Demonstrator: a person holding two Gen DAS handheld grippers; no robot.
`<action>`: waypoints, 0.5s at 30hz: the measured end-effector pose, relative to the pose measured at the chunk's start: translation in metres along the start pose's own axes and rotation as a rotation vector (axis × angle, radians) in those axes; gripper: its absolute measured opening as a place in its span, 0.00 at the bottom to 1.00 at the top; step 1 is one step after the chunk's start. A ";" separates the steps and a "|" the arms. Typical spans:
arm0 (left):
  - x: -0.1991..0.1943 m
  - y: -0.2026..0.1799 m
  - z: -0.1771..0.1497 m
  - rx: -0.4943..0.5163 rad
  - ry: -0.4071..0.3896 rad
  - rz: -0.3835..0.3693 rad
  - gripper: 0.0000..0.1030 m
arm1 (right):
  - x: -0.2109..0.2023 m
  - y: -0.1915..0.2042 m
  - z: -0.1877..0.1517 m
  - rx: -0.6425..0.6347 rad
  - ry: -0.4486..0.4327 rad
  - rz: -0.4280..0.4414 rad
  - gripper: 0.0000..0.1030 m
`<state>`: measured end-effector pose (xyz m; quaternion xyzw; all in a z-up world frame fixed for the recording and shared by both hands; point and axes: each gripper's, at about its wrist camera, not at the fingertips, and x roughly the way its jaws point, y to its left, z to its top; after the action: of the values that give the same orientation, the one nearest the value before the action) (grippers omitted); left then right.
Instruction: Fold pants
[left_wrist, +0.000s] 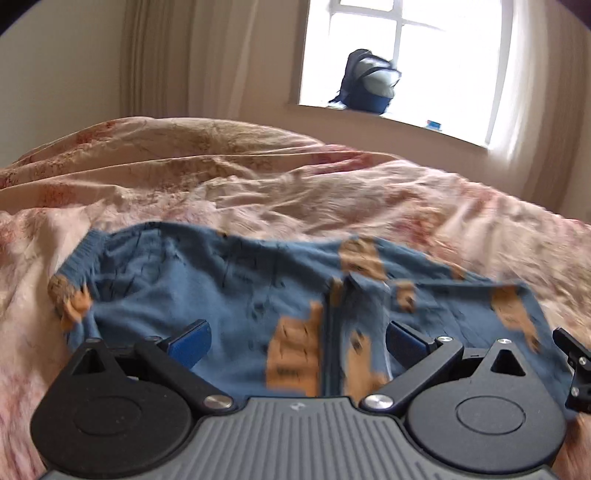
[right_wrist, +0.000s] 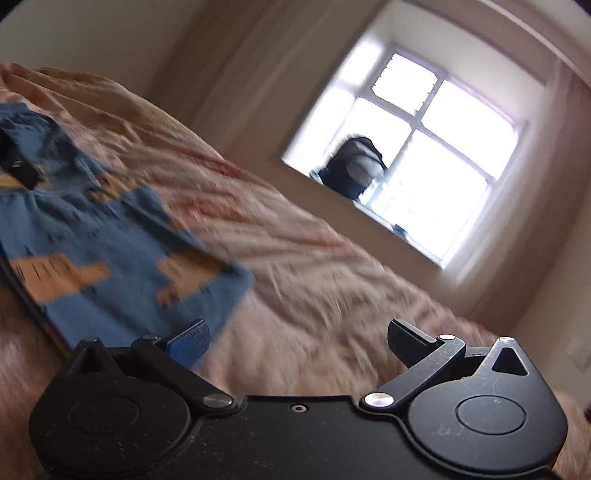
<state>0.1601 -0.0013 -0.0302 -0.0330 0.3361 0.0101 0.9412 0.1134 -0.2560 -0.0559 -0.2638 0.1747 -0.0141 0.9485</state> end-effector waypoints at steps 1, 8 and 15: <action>0.010 -0.002 0.006 0.006 0.013 0.021 1.00 | 0.008 0.003 0.009 -0.003 -0.012 0.030 0.99; 0.039 0.006 0.012 0.021 0.082 0.031 1.00 | 0.086 0.000 0.013 0.006 0.066 0.103 0.99; 0.005 0.040 0.013 -0.051 0.145 -0.003 1.00 | 0.067 0.008 0.045 0.050 -0.024 0.245 0.99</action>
<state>0.1704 0.0395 -0.0252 -0.0581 0.4029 0.0148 0.9133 0.1912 -0.2349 -0.0460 -0.2169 0.1939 0.1007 0.9514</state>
